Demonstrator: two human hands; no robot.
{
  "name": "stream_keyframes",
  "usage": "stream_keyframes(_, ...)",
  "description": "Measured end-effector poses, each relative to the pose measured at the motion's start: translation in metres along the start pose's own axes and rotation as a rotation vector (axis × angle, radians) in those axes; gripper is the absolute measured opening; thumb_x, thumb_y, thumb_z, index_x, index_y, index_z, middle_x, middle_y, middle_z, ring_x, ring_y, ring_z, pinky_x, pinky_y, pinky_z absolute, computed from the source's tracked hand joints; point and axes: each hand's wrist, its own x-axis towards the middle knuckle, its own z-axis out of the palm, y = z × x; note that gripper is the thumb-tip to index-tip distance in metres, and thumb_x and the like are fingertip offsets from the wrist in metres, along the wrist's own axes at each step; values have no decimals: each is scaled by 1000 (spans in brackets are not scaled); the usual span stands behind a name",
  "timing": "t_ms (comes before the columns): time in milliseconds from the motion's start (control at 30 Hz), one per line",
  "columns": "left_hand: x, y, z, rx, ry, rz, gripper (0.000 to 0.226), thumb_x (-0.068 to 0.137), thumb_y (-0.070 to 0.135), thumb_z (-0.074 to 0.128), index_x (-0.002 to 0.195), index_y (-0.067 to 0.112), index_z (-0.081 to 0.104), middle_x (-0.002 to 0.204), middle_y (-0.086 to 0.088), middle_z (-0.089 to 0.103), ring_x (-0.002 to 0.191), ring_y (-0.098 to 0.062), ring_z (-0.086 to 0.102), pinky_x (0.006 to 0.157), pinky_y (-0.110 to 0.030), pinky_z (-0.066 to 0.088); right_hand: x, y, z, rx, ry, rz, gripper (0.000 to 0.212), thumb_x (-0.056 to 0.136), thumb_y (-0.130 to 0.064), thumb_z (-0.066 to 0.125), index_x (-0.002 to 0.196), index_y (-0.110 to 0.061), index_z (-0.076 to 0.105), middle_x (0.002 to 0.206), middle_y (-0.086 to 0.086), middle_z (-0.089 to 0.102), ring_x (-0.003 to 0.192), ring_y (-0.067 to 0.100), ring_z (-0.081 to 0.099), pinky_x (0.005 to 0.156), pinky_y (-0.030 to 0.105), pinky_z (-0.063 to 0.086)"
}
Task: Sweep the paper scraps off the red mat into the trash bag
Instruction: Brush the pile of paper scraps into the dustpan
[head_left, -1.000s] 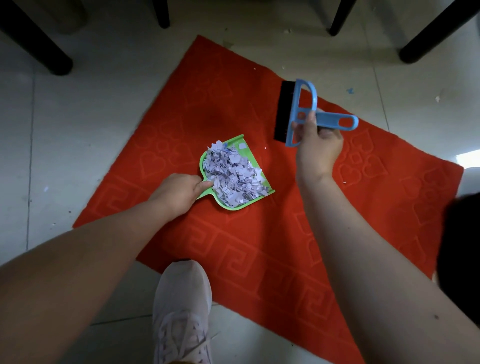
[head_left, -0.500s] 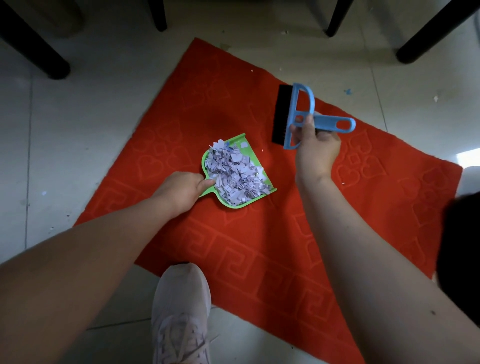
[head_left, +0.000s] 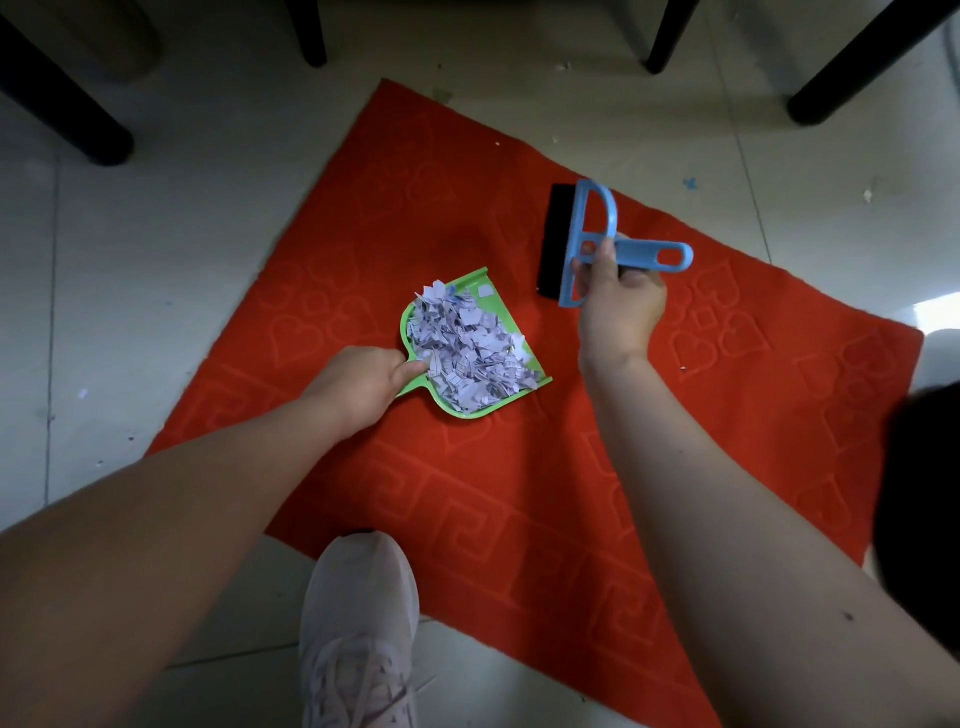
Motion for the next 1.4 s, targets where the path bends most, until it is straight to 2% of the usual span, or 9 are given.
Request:
stream_keyframes(100, 0, 2, 1, -9, 8, -5, 50, 98, 47, 33, 60, 15, 36, 60, 0, 42, 66, -20, 43, 64, -31, 27, -6, 7, 2, -82, -88, 48, 17, 94, -24, 54, 93, -12, 67, 78, 2, 70, 79, 18, 70, 82, 42, 57)
stream_keyframes(200, 0, 1, 1, -8, 9, -7, 50, 98, 48, 33, 60, 15, 37, 60, 0, 43, 67, -21, 43, 65, -31, 28, -12, 7, 1, 4, -149, 100, 16, 96, -18, 53, 86, -15, 65, 77, 1, 69, 77, 17, 70, 80, 36, 58)
stream_keyframes(467, 0, 13, 3, -77, 34, 31, 50, 97, 48, 36, 60, 15, 39, 58, 0, 43, 57, -16, 40, 61, -31, 27, -10, -17, -23, 165, -72, 37, 17, 96, -13, 53, 83, -14, 64, 73, 0, 68, 70, 13, 69, 70, 26, 56)
stream_keyframes(733, 12, 64, 13, -94, 17, 137, 48, 98, 46, 38, 59, 18, 37, 57, 2, 40, 67, -24, 43, 62, -32, 26, 6, -21, -82, 87, 68, -37, 21, 95, -14, 54, 76, -17, 62, 70, -1, 67, 60, 12, 67, 65, 25, 54)
stream_keyframes(933, 19, 116, 28, -68, -39, 239, 47, 99, 42, 37, 58, 18, 33, 58, 3, 38, 67, -22, 42, 62, -31, 22, 26, -1, -137, -133, 174, -96, 17, 86, -31, 59, 90, -18, 70, 82, 3, 72, 79, 20, 71, 80, 46, 57)
stream_keyframes(1033, 25, 134, 34, -21, -68, 249, 48, 100, 44, 34, 59, 18, 33, 59, 3, 38, 70, -22, 42, 64, -31, 23, 33, 11, -155, -183, 201, -71, 28, 86, -34, 57, 98, -13, 70, 86, 6, 73, 83, 20, 71, 82, 47, 55)
stream_keyframes(1200, 33, 144, 39, 77, -106, 197, 49, 100, 46, 30, 61, 17, 34, 62, 1, 39, 73, -24, 42, 66, -32, 29, 25, 26, -162, -234, 134, -14, 20, 90, -29, 56, 91, -16, 70, 82, 5, 71, 82, 24, 70, 80, 49, 55)
stream_keyframes(1300, 35, 144, 42, 93, -100, 185, 49, 99, 47, 30, 61, 17, 34, 61, 2, 38, 72, -25, 43, 66, -33, 30, 17, 23, -161, -78, 65, 33, 17, 94, -18, 56, 81, -22, 66, 71, -3, 69, 69, 17, 69, 74, 39, 57)
stream_keyframes(1400, 35, 144, 44, 92, -97, 179, 49, 99, 48, 30, 61, 17, 35, 62, 2, 39, 72, -24, 43, 66, -33, 31, 18, 14, -165, 64, 98, 20, 13, 94, -14, 56, 87, -18, 66, 67, -5, 68, 63, 11, 68, 70, 30, 56)
